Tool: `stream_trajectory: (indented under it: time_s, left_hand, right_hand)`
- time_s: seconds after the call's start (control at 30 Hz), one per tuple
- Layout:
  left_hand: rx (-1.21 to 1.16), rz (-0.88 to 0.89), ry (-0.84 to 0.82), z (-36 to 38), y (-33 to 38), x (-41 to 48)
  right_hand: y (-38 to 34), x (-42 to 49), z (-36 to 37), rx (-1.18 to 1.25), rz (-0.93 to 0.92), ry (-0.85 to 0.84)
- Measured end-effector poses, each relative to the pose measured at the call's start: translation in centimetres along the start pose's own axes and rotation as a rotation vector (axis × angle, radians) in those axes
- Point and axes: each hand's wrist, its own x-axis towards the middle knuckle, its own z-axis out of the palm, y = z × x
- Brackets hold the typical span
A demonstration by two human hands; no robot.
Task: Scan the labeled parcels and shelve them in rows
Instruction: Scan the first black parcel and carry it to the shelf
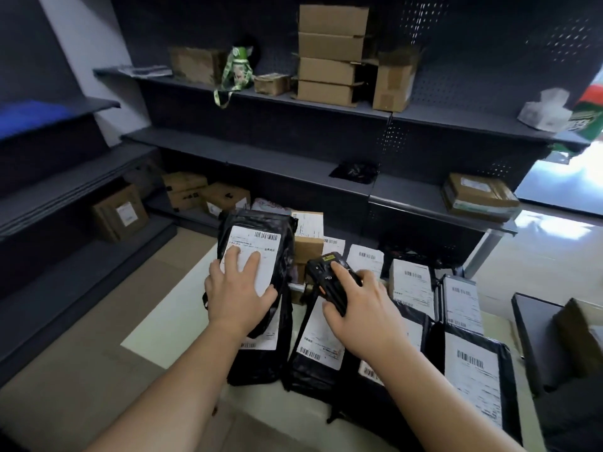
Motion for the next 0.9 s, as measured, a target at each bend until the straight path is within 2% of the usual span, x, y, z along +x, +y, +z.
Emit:
stream_trajectory:
  time_s: [0.17, 0.37, 0.57, 0.9]
  left_hand:
    - [-0.038, 0.086, 0.115, -4.2, 2.5, 2.9]
    - [-0.092, 0.108, 0.151, -6.9, 3.6, 5.4]
    - [-0.105, 0.138, 0.148, -7.9, 3.4, 6.0]
    - [-0.098, 0.182, 0.159, -7.7, 2.8, 6.5]
  right_hand:
    - [-2.3, -0.8, -5.0, -0.013, -0.031, 0.095]
    - [-5.4, -2.0, -9.7, -0.115, -0.004, 0.136]
    - [-7.9, -3.0, -10.8, -0.223, 0.021, 0.101]
    - [-9.4, -3.9, -11.2, -0.190, 0.039, 0.068]
